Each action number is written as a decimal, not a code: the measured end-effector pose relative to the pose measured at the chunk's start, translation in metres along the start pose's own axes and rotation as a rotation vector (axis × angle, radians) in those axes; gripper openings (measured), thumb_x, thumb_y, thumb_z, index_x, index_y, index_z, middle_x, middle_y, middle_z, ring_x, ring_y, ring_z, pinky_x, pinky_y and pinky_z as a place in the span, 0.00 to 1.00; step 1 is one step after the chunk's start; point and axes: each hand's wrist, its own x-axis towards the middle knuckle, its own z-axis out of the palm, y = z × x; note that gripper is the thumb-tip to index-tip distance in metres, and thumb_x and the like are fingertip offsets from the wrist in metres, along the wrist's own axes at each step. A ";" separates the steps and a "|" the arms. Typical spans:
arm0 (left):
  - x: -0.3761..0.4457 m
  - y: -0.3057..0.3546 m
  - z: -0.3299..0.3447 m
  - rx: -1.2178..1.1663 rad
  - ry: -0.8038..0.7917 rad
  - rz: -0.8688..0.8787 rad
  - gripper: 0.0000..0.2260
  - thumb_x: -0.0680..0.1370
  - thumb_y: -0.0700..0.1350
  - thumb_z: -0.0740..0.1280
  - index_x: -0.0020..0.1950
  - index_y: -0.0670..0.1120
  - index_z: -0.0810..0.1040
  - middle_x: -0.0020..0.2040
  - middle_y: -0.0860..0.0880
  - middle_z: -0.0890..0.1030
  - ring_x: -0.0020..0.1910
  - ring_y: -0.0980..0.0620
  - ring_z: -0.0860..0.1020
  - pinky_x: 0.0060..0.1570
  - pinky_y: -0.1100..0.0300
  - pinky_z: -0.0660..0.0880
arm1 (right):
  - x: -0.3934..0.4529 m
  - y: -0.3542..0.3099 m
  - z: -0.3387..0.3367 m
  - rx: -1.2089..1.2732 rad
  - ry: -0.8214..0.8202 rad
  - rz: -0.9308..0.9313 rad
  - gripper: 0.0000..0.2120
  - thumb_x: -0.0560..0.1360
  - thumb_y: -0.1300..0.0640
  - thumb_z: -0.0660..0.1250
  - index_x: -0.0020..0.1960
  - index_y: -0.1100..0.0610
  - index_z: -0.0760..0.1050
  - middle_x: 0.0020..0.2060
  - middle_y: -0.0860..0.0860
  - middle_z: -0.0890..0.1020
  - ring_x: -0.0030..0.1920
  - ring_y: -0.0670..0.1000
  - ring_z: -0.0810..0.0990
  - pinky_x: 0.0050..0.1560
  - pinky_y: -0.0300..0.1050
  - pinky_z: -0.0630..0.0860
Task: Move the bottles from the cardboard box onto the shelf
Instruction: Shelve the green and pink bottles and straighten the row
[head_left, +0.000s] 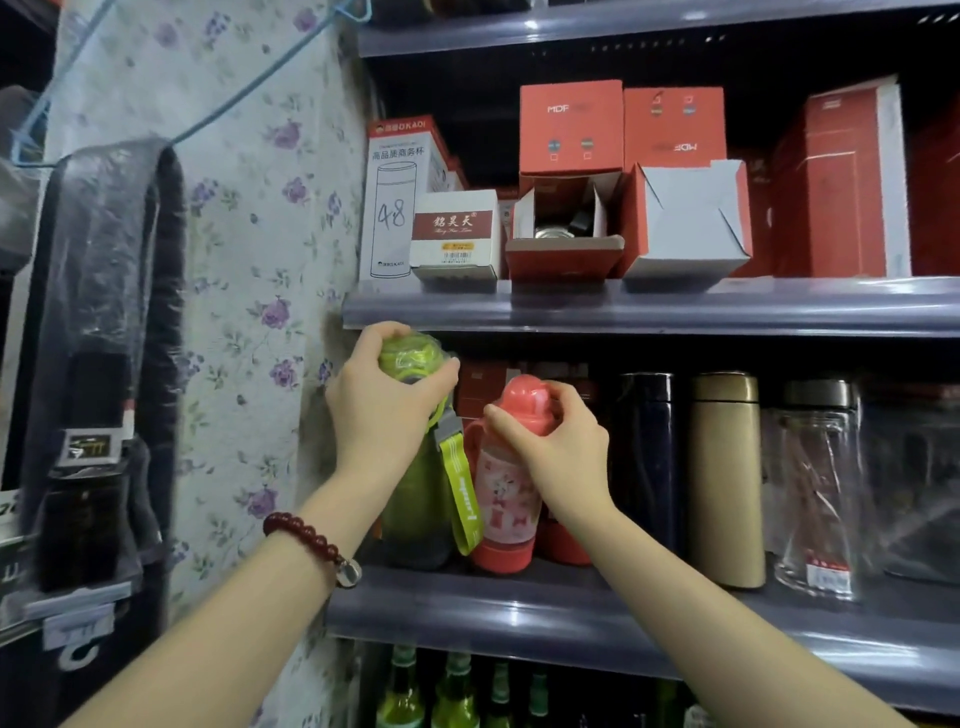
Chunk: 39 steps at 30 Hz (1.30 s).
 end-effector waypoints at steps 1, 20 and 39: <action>0.002 -0.001 0.001 0.000 -0.002 -0.004 0.18 0.65 0.57 0.74 0.51 0.59 0.74 0.44 0.57 0.80 0.48 0.50 0.78 0.47 0.56 0.75 | 0.001 0.002 0.000 0.009 -0.011 0.008 0.29 0.62 0.39 0.76 0.59 0.46 0.72 0.44 0.37 0.78 0.44 0.31 0.78 0.42 0.25 0.75; 0.011 -0.016 -0.022 -0.114 -0.484 -0.044 0.35 0.60 0.55 0.74 0.62 0.71 0.63 0.50 0.65 0.79 0.47 0.67 0.79 0.47 0.65 0.73 | 0.015 0.018 0.001 -0.009 -0.090 0.090 0.21 0.65 0.40 0.74 0.53 0.46 0.72 0.40 0.38 0.78 0.40 0.31 0.75 0.36 0.20 0.70; 0.018 -0.035 0.013 0.049 -0.031 -0.188 0.30 0.58 0.63 0.76 0.53 0.51 0.73 0.47 0.55 0.79 0.47 0.53 0.76 0.46 0.60 0.69 | 0.025 0.019 -0.008 -0.065 -0.114 0.049 0.24 0.65 0.42 0.75 0.57 0.50 0.78 0.38 0.37 0.78 0.40 0.32 0.75 0.36 0.19 0.68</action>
